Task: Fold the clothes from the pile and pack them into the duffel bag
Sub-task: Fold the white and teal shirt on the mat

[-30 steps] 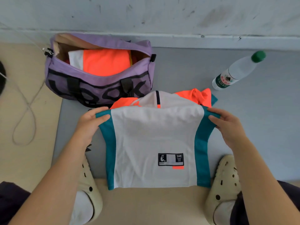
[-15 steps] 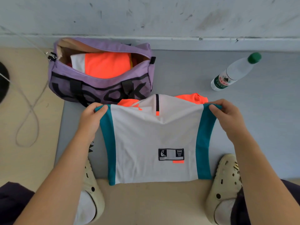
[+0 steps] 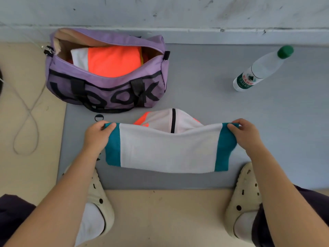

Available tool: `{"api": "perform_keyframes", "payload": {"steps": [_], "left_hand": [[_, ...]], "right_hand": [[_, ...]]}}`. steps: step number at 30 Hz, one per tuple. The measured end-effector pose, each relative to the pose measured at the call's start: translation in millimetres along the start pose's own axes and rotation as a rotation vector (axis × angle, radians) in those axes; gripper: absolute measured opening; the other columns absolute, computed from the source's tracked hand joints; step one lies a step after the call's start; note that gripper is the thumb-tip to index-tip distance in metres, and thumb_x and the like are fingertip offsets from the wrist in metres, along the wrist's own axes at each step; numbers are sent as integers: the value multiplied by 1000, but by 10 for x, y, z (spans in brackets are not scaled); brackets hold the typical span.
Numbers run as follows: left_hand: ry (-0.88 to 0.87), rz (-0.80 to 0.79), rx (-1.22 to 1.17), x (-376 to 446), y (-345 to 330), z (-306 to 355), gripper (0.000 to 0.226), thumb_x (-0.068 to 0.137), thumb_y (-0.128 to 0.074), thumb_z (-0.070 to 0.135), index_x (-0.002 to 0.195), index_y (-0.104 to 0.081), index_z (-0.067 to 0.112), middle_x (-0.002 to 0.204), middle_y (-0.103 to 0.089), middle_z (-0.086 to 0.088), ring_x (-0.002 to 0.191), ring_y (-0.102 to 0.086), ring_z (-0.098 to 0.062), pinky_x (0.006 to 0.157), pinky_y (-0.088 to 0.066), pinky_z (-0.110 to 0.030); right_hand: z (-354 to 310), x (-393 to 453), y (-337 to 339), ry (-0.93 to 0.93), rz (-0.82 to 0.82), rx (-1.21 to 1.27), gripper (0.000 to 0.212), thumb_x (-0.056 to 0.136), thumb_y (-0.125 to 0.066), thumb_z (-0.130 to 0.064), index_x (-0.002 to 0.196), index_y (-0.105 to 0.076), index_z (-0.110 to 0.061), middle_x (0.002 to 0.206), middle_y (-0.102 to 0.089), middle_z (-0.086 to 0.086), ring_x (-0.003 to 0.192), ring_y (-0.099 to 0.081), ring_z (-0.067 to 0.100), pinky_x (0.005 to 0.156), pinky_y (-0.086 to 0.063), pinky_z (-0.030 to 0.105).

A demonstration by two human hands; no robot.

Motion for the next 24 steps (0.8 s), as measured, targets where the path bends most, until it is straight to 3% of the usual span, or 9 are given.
{"api": "perform_keyframes", "payload": {"steps": [4,7,10,13,16,18,21,24], "left_hand": [[-79,31,112,110,-82,71,26,94,-60,35,101,-69,12,89,-66,-4,85,-60,-24,72,-48,-36],[-234,77,325,170,-82,217,19,92,-63,28,102,-69,13,95,-65,-4,88,-58,-26,72,-46,-36],[-520,87,518,86,-165,409,22,87,-67,21,108,-67,15,109,-64,-6,106,-53,-30,75,-47,-41],[-692,-52,518,-119,-429,558,26,84,-67,20,109,-68,17,114,-63,0,109,-52,-25,78,-47,-37],[-660,-230,498,-228,-668,533,34,87,-65,20,121,-65,22,127,-60,6,120,-49,-20,88,-46,-36],[-625,-254,510,-203,-722,497,34,90,-63,21,124,-62,24,130,-58,5,122,-48,-20,88,-46,-36],[-600,-252,589,-115,-719,496,31,91,-63,28,122,-64,25,120,-59,-2,119,-47,-26,85,-44,-38],[-579,-289,697,-39,-672,531,27,89,-66,35,111,-72,21,111,-60,-7,115,-47,-30,82,-44,-39]], "right_hand": [[18,154,-130,52,4,-159,9,93,-59,-24,92,-60,-15,90,-62,7,72,-51,17,57,-38,24],[-76,215,-200,112,12,-310,9,94,-58,-21,94,-59,-12,95,-61,8,82,-52,22,60,-37,26],[-219,116,-307,325,86,-415,14,91,-62,-17,100,-60,-7,108,-59,11,106,-50,30,77,-42,34],[-352,-106,-492,519,75,-372,17,86,-69,-20,99,-63,-11,108,-60,6,109,-51,25,76,-42,34],[-327,-252,-687,573,-113,-383,27,81,-76,-27,102,-64,-15,113,-61,0,109,-52,18,79,-40,26],[-281,-252,-734,561,-185,-421,35,81,-76,-27,111,-62,-16,120,-58,-1,114,-51,17,80,-39,23],[-288,-191,-722,544,-183,-479,38,83,-73,-25,117,-60,-16,117,-57,2,115,-48,21,82,-43,31],[-343,-138,-682,566,-162,-574,23,85,-72,-22,102,-65,-8,102,-54,8,108,-47,26,81,-47,41]]}}
Point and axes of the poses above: each hand's wrist, its own x-axis towards the middle knuckle, its own y-axis out of the back of the hand, z = x × y, the point moved 2 cm from there along x, towards the middle knuckle
